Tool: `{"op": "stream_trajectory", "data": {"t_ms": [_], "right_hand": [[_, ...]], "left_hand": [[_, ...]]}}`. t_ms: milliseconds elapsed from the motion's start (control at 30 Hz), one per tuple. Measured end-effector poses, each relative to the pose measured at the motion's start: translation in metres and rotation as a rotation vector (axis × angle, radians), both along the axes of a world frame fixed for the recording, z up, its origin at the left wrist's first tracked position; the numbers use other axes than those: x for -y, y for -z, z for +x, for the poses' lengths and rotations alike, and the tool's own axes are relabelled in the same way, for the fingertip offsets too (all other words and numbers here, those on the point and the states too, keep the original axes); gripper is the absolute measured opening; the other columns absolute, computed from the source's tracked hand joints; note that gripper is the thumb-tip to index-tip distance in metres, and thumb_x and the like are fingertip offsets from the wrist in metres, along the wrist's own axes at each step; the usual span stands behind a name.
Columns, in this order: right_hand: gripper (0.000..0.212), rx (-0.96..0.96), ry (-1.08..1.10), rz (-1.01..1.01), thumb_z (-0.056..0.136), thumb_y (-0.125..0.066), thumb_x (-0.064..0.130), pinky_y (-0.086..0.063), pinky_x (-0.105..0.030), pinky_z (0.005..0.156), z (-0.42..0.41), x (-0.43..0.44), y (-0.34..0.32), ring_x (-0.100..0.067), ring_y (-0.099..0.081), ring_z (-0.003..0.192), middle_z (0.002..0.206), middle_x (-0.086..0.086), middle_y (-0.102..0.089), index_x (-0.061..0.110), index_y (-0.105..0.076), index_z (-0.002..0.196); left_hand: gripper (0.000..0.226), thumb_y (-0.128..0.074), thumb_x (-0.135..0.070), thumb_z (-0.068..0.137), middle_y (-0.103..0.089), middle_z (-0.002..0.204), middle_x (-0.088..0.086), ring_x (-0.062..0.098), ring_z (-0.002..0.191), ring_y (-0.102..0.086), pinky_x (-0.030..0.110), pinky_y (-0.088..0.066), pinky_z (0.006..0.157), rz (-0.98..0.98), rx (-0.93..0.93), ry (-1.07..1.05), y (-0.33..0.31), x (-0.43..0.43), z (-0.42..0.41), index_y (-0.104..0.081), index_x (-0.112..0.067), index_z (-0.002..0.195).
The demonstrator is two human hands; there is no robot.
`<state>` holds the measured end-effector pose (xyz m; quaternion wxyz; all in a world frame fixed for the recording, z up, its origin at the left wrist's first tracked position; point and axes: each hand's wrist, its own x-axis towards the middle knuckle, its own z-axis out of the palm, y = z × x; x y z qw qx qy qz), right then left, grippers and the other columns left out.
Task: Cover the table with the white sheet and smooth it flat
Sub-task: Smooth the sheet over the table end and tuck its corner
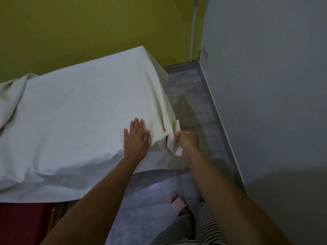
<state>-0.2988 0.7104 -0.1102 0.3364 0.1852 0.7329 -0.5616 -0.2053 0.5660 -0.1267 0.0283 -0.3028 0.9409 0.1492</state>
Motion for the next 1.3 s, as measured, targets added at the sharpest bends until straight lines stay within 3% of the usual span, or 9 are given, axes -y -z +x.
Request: {"op": "stream_trajectory", "data": {"t_ms": [133, 200, 300, 433, 667, 767, 900, 1067, 1300], "right_hand": [[0.025, 0.308, 0.122, -0.147, 0.09, -0.044, -0.004, -0.053, -0.03, 0.053, 0.0, -0.006, 0.031, -0.014, -0.057, 0.051, 0.079, -0.012, -0.065, 0.011, -0.054, 0.108], [0.014, 0.306, 0.005, -0.112, 0.089, -0.047, -0.001, -0.04, -0.02, 0.039, 0.008, -0.01, 0.04, -0.008, -0.044, 0.033, 0.051, -0.005, -0.054, 0.011, -0.052, 0.084], [0.021, 0.131, -0.127, -0.016, 0.088, -0.057, 0.008, -0.035, -0.019, 0.042, 0.018, -0.014, 0.032, -0.015, -0.049, 0.053, 0.061, -0.005, -0.053, 0.009, -0.058, 0.067], [0.012, -0.204, -0.182, 0.149, 0.087, -0.055, 0.01, -0.038, -0.025, 0.067, 0.017, -0.016, 0.019, -0.018, -0.052, 0.079, 0.083, -0.002, -0.058, 0.008, -0.067, 0.088], [0.016, -0.568, 0.405, 0.289, 0.087, -0.054, 0.003, -0.031, -0.019, 0.072, -0.016, -0.049, -0.005, -0.03, -0.054, 0.1, 0.114, -0.022, -0.056, -0.003, -0.062, 0.099], [0.013, -0.786, 0.516, 0.208, 0.088, -0.052, 0.003, -0.033, -0.018, 0.075, -0.012, -0.054, -0.021, -0.023, -0.051, 0.092, 0.108, -0.021, -0.055, -0.004, -0.056, 0.098], [0.015, -0.636, 0.389, 0.227, 0.094, -0.044, 0.018, -0.037, -0.032, 0.065, -0.001, -0.049, -0.014, -0.027, -0.058, 0.085, 0.102, -0.014, -0.065, 0.009, -0.05, 0.105], [0.027, -0.189, 0.457, 0.306, 0.094, -0.045, 0.009, -0.044, -0.037, 0.083, -0.007, -0.085, 0.043, -0.038, -0.059, 0.108, 0.115, -0.026, -0.063, -0.004, -0.063, 0.11], [0.024, -0.485, 0.024, 0.229, 0.092, -0.055, 0.028, -0.04, -0.027, 0.073, 0.015, -0.05, 0.03, -0.03, -0.06, 0.099, 0.107, -0.01, -0.066, 0.01, -0.067, 0.103]], "left_hand": [[0.052, -0.023, -0.031, 0.102, -0.013, 0.159, 0.01, 0.023, 0.148, -0.008, 0.045, -0.004, 0.118, -0.035, 0.004, 0.006, 0.002, 0.001, 0.001, -0.018, -0.011, 0.15], [0.052, -0.023, -0.031, 0.102, -0.013, 0.159, 0.01, 0.023, 0.147, -0.008, 0.045, -0.004, 0.118, -0.041, 0.004, 0.004, 0.003, 0.0, 0.001, -0.018, -0.011, 0.15], [0.052, -0.023, -0.031, 0.102, -0.013, 0.159, 0.01, 0.023, 0.147, -0.009, 0.045, -0.004, 0.118, -0.043, 0.002, -0.005, 0.004, -0.001, 0.001, -0.018, -0.011, 0.15], [0.053, -0.023, -0.031, 0.102, -0.013, 0.159, 0.01, 0.023, 0.148, -0.008, 0.046, -0.004, 0.118, -0.051, 0.012, -0.003, 0.005, -0.002, 0.001, -0.017, -0.011, 0.15], [0.052, -0.022, -0.032, 0.102, -0.013, 0.159, 0.009, 0.022, 0.148, -0.007, 0.044, -0.003, 0.118, -0.032, -0.018, 0.0, 0.006, -0.003, 0.001, -0.018, -0.011, 0.15], [0.053, -0.021, -0.034, 0.103, -0.012, 0.159, 0.009, 0.022, 0.148, -0.006, 0.043, -0.002, 0.118, -0.021, -0.022, 0.008, 0.005, -0.006, -0.001, -0.016, -0.012, 0.151], [0.054, -0.02, -0.033, 0.103, -0.009, 0.16, 0.009, 0.022, 0.148, -0.004, 0.043, -0.002, 0.118, -0.047, 0.006, 0.027, 0.004, -0.003, 0.001, -0.014, -0.011, 0.151], [0.054, -0.018, -0.035, 0.103, -0.006, 0.16, 0.008, 0.021, 0.148, -0.001, 0.042, -0.001, 0.119, -0.063, 0.036, 0.07, 0.006, 0.003, 0.007, -0.01, -0.013, 0.151], [0.055, -0.018, -0.036, 0.102, -0.006, 0.16, 0.008, 0.021, 0.148, -0.001, 0.043, 0.0, 0.119, -0.036, 0.023, 0.046, 0.006, -0.001, 0.006, -0.011, -0.013, 0.151]]}}
